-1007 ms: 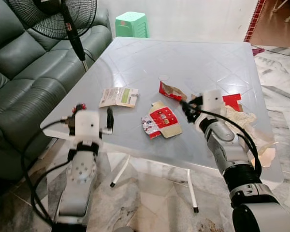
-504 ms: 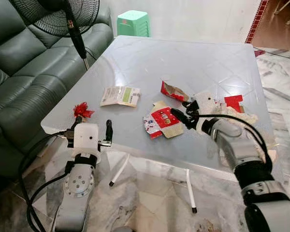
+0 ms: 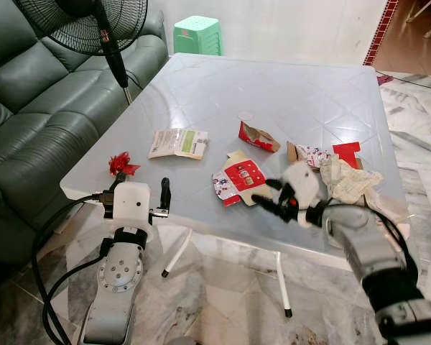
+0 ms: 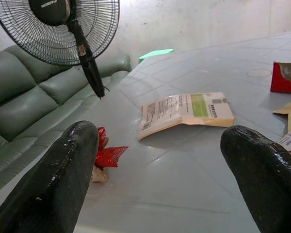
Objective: Picking trash to rubbish bin
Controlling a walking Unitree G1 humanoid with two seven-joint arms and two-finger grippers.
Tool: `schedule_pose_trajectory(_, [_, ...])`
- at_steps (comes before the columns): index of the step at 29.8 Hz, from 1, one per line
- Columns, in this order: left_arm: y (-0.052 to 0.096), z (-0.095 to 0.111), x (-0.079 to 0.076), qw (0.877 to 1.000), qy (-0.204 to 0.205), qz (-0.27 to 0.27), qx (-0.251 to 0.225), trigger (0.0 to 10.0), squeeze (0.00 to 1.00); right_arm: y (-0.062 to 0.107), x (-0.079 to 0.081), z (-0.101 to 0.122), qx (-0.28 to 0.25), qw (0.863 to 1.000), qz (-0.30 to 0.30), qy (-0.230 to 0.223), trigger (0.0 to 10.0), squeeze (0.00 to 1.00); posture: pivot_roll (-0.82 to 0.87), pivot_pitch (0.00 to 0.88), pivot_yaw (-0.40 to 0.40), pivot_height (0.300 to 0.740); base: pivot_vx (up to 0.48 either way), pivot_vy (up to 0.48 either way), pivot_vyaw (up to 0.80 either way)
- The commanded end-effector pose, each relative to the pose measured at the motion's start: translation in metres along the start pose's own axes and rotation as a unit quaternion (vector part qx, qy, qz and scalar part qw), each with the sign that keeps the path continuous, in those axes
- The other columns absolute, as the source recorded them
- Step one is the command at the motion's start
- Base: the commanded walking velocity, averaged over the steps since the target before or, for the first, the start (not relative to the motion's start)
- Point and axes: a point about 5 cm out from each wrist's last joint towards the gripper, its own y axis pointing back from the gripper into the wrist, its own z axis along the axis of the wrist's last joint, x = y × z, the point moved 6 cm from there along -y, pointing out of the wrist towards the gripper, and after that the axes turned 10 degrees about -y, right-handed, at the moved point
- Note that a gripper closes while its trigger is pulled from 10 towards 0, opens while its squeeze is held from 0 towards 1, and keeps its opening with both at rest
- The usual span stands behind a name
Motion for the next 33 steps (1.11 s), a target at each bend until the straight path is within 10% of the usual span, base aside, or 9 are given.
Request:
schedule_pose_trajectory(1, [-0.001, 0.005, 0.0, 1.0, 0.0, -0.002, -0.006, 10.0, 0.0, -0.002, 0.005, 0.014, -0.021, 0.999, 0.004, 0.026, 10.0, 0.0, 0.08, 0.04, 0.004, 0.74, 0.0, 0.0, 0.0])
schedule_pose_trajectory(5, [-0.002, 0.005, -0.001, 1.0, 0.002, -0.004, -0.007, 10.0, 0.0, -0.007, 0.013, 0.007, -0.032, 0.999, -0.021, 0.03, 10.0, 0.0, 0.07, 0.04, 0.004, 0.74, 0.0, 0.0, 0.0])
schedule_pose_trajectory(6, [-0.002, 0.005, -0.001, 1.0, 0.002, -0.004, -0.008, 10.0, 0.0, -0.007, 0.012, 0.008, -0.041, 0.998, -0.034, 0.029, 10.0, 0.96, 0.07, 0.04, 0.003, 0.74, 0.0, 0.0, 0.0])
schedule_pose_trajectory(7, [-0.003, 0.005, -0.001, 1.0, 0.002, -0.004, -0.008, 10.0, 0.0, -0.007, 0.012, 0.008, -0.045, 0.998, -0.038, 0.026, 10.0, 1.0, 0.07, 0.04, 0.003, 0.74, 0.0, 0.0, 0.0])
schedule_pose_trajectory(16, [-0.003, 0.007, -0.003, 1.0, 0.005, -0.003, -0.009, 10.0, 0.0, -0.01, 0.011, 0.022, -0.085, 0.992, -0.083, 0.043, 10.0, 1.0, 0.07, 0.038, 0.001, 0.74, 0.0, 0.0, 0.0])
schedule_pose_trajectory(17, [-0.003, 0.007, -0.003, 1.0, 0.005, -0.003, -0.009, 10.0, 0.0, -0.01, 0.012, 0.023, -0.087, 0.992, -0.083, 0.044, 10.0, 0.0, 0.07, 0.038, 0.001, 0.74, 0.0, 0.0, 0.0])
schedule_pose_trajectory(33, [-0.003, 0.007, -0.003, 1.0, 0.005, -0.005, -0.008, 10.0, 0.0, -0.007, 0.03, 0.007, -0.072, 0.994, -0.053, 0.058, 10.0, 0.0, 0.07, 0.041, 0.0, 0.74, 0.0, 0.0, 0.0])
